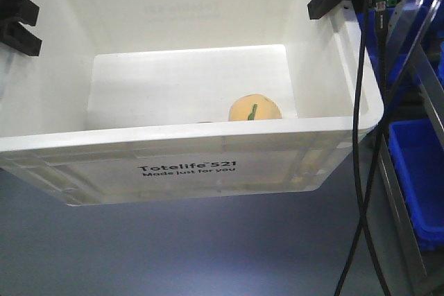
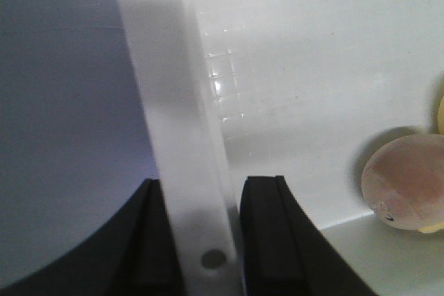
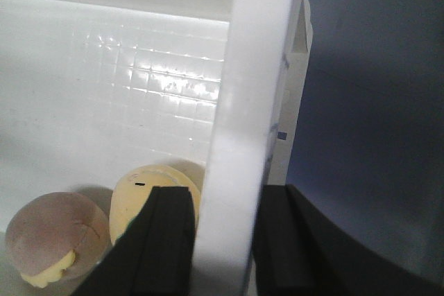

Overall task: Place moving items into box and shelve
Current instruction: 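Keep gripping the tote walls as the base drives along the blue shelving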

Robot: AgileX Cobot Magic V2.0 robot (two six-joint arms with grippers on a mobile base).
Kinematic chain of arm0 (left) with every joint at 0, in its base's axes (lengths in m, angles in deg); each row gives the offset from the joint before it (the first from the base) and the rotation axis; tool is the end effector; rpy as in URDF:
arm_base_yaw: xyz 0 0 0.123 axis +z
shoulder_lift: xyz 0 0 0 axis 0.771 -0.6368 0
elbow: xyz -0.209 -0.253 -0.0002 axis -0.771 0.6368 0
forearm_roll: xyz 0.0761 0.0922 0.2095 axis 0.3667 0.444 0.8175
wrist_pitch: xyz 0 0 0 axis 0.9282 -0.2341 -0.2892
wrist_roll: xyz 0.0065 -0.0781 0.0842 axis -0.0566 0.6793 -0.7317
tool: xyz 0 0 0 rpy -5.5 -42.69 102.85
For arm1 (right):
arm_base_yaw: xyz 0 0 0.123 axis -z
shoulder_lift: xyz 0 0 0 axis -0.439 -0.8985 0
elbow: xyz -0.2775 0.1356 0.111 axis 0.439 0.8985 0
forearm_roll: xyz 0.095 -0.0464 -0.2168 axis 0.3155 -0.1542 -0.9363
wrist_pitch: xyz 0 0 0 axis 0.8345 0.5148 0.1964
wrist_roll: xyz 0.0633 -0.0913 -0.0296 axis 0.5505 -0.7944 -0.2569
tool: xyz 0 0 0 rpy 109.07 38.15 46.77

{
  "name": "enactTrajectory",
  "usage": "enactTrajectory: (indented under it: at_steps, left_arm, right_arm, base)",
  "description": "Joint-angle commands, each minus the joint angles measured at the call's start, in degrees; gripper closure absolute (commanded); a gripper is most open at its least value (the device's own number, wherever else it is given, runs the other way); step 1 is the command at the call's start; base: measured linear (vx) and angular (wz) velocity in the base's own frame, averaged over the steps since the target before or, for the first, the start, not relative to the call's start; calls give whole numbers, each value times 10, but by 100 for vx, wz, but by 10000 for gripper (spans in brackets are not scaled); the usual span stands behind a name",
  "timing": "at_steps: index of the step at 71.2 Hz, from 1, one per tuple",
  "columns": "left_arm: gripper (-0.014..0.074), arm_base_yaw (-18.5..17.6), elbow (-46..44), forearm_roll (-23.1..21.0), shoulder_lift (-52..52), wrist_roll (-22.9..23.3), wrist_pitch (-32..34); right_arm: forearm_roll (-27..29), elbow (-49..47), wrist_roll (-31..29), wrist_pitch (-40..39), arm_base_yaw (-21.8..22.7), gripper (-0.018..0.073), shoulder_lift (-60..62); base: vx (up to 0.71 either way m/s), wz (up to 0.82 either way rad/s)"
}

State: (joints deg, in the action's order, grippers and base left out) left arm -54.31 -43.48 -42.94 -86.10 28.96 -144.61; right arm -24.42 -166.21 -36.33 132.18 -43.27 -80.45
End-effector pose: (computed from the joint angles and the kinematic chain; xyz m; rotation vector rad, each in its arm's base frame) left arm 0.2604 -0.0419 0.4257 0.1235 2.6187 -0.3140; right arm 0.3213 0.1190 0.4390 -0.3421 2.5822 0.3486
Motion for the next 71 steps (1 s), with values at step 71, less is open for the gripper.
enactTrajectory:
  at_steps: [71]
  left_arm:
    - [613, -4, -25, -45, 22, -12, 52]
  right_arm:
    - [44, -28, -9, -15, -3, 571, 35]
  base:
    - [24, 52]
